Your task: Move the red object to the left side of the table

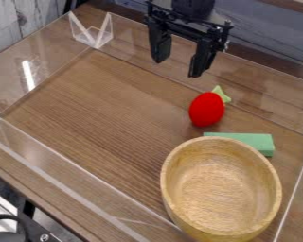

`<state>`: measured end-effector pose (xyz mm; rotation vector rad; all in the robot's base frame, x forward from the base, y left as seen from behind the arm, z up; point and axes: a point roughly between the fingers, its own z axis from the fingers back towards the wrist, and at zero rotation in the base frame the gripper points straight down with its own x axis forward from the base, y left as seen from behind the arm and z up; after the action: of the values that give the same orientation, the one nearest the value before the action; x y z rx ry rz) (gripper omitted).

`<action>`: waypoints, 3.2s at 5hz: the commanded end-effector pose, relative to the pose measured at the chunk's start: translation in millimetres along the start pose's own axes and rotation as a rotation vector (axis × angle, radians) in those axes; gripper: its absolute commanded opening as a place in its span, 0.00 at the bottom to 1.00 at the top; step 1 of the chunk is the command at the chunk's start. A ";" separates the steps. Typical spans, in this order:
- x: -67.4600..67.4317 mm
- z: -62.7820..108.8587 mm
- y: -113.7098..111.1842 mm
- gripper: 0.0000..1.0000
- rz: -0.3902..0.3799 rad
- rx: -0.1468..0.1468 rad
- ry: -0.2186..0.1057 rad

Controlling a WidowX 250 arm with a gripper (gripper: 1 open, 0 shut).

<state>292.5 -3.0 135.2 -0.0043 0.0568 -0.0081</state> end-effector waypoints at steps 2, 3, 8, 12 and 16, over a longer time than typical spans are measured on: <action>19.6 -34.9 -20.3 1.00 0.100 -0.030 -0.006; 28.1 -44.9 -27.9 1.00 0.071 -0.037 -0.017; 27.1 -74.5 -32.6 0.00 -0.130 -0.072 -0.100; 45.4 -38.1 -47.0 0.00 -0.090 -0.095 -0.181; 59.4 -49.2 -27.8 1.00 -0.170 -0.092 -0.130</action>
<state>339.5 -33.4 65.7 -0.1018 -0.0126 -0.1757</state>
